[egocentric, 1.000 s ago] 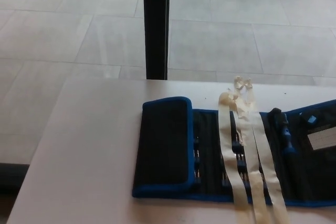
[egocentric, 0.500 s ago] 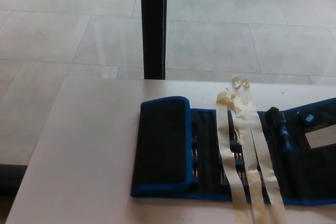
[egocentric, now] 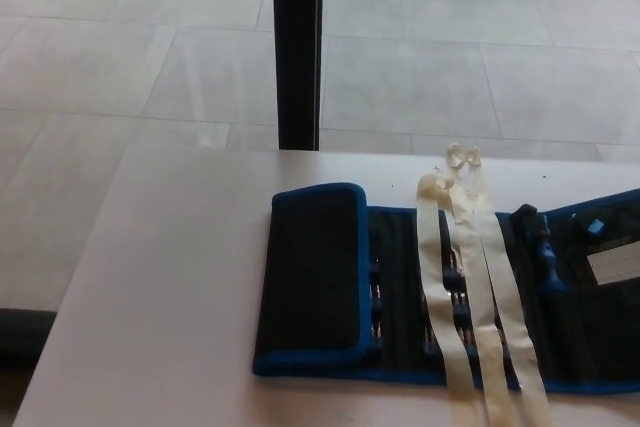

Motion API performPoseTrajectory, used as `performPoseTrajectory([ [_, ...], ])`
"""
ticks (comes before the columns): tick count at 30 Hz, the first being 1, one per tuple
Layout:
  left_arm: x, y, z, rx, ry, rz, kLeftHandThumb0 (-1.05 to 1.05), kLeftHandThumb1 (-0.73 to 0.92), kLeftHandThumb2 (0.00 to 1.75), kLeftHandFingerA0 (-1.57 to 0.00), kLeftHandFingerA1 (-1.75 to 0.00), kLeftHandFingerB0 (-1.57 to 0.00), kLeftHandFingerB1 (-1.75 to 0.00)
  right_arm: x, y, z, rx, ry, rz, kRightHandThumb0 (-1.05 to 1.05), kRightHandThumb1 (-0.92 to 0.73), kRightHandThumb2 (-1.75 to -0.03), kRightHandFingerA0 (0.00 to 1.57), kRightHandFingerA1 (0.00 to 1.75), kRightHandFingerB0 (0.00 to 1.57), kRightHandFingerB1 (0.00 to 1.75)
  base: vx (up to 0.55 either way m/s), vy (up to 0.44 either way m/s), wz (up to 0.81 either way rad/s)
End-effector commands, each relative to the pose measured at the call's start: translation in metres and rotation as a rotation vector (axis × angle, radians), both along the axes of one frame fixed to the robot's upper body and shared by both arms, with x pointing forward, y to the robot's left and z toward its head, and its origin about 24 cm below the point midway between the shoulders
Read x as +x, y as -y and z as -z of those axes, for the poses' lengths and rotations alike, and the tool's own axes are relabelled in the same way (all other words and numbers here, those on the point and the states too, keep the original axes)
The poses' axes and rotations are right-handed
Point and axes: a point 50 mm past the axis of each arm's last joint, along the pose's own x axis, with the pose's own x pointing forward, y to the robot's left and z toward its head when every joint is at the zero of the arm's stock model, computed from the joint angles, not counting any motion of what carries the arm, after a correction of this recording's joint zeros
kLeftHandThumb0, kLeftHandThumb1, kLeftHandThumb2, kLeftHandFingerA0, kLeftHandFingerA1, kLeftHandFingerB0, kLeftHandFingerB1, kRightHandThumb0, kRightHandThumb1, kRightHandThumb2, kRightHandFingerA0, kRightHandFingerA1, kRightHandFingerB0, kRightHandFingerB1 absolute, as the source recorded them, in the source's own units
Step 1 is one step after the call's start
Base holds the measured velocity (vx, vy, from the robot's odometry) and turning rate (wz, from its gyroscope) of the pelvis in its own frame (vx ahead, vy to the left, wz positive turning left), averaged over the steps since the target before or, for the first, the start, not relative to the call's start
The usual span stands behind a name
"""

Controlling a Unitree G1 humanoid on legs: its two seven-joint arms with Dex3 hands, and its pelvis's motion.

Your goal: The robot uses its right hand to lift an edge of the toolkit kept in middle of the desk and make one fold in it

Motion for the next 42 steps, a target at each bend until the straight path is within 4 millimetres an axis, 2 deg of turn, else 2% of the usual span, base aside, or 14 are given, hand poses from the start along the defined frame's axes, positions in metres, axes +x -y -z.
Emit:
performPoseTrajectory([
  [1,-0.011,-0.013,-0.01,0.008,0.029,-0.108,-0.62,0.75,0.62,-0.68,-0.68,-0.57,-0.56,0.024,-0.032,-0.031,-0.023,0.087,-0.045,-0.79,-0.8,-0.64,0.59,0.85,0.39,0.61,0.0,0.0,0.0],
  [5,-0.01,-0.014,-0.011,0.018,0.021,-0.089,-0.61,0.77,0.63,-0.67,-0.63,-0.55,-0.55,0.032,-0.056,-0.03,-0.137,0.108,-0.254,-0.85,-0.8,-0.64,0.47,0.93,0.29,0.73,0.0,0.0,0.0],
  [9,-0.011,-0.014,-0.01,0.014,0.025,-0.091,-0.62,0.78,0.63,-0.65,-0.64,-0.52,-0.53,0.036,-0.084,-0.024,-0.158,0.06,-0.439,-0.8,-0.8,-0.64,0.4,0.7,0.28,0.5,0.0,0.0,0.0],
  [11,-0.011,-0.015,-0.011,0.022,0.018,-0.075,-0.62,0.78,0.63,-0.66,-0.65,-0.52,-0.54,0.037,-0.095,-0.017,-0.15,0.03,-0.523,-0.72,-0.65,-0.98,0.31,0.62,0.2,0.5,0.0,0.0,0.0],
  [18,-0.007,-0.015,-0.011,0.011,0.036,-0.101,-0.63,0.75,0.63,-0.64,-0.64,-0.5,-0.53,0.039,-0.119,0.025,-0.109,-0.23,-0.783,-0.66,-0.74,-0.97,0.26,0.54,0.16,0.44,0.0,0.0,0.0],
  [23,-0.006,-0.014,-0.011,0.001,0.042,-0.098,-0.63,0.77,0.63,-0.64,-0.64,-0.49,-0.52,0.04,-0.123,0.049,-0.06,-0.367,-0.869,-0.65,-0.72,-0.97,0.28,0.57,0.18,0.47,0.0,0.0,0.0],
  [24,-0.007,-0.014,-0.011,0.003,0.042,-0.099,-0.62,0.77,0.62,-0.64,-0.63,-0.49,-0.53,0.04,-0.124,0.053,-0.051,-0.381,-0.88,-0.63,-0.88,-0.66,0.32,0.5,0.23,0.37,0.0,0.0,0.0],
  [26,-0.006,-0.014,-0.011,0.002,0.05,-0.093,-0.62,0.78,0.63,-0.62,-0.64,-0.46,-0.53,0.04,-0.125,0.057,-0.05,-0.41,-0.889,-0.64,-0.9,-0.66,0.34,0.5,0.26,0.38,0.0,0.0,0.0],
  [27,-0.006,-0.014,-0.011,0.001,0.053,-0.091,-0.63,0.77,0.63,-0.62,-0.65,-0.47,-0.52,0.04,-0.124,0.061,-0.036,-0.431,-0.885,-0.57,-0.67,-1.06,0.35,0.62,0.16,0.49,0.0,0.0,0.0],
  [30,-0.006,-0.014,-0.011,-0.001,0.048,-0.099,-0.62,0.76,0.62,-0.65,-0.66,-0.48,-0.52,0.038,-0.123,0.068,-0.035,-0.477,-0.893,-0.56,-0.68,-1.06,0.35,0.63,0.17,0.5,0.0,0.0,0.0],
  [31,-0.005,-0.014,-0.011,0.003,0.045,-0.096,-0.62,0.76,0.62,-0.65,-0.67,-0.49,-0.53,0.037,-0.122,0.072,-0.027,-0.494,-0.891,-0.63,-0.84,-0.67,0.36,0.53,0.28,0.4,0.0,0.0,0.0],
  [32,-0.005,-0.014,-0.011,0.003,0.045,-0.098,-0.62,0.76,0.62,-0.65,-0.67,-0.5,-0.54,0.036,-0.12,0.076,-0.024,-0.516,-0.902,-0.58,-0.69,-1.07,0.34,0.62,0.17,0.5,0.0,0.0,0.0],
  [33,-0.005,-0.014,-0.011,-0.001,0.047,-0.106,-0.62,0.76,0.62,-0.66,-0.68,-0.5,-0.54,0.035,-0.12,0.078,-0.022,-0.539,-0.904,-0.64,-0.83,-0.69,0.36,0.5,0.28,0.4,0.0,0.0,0.0],
  [42,-0.003,-0.015,-0.012,0.02,0.031,-0.082,-0.63,0.77,0.63,-0.69,-0.68,-0.54,-0.56,0.031,-0.125,0.098,0.038,-0.652,-0.977,-0.59,-0.88,-0.66,0.42,0.56,0.37,0.44,0.0,0.0,0.0],
])
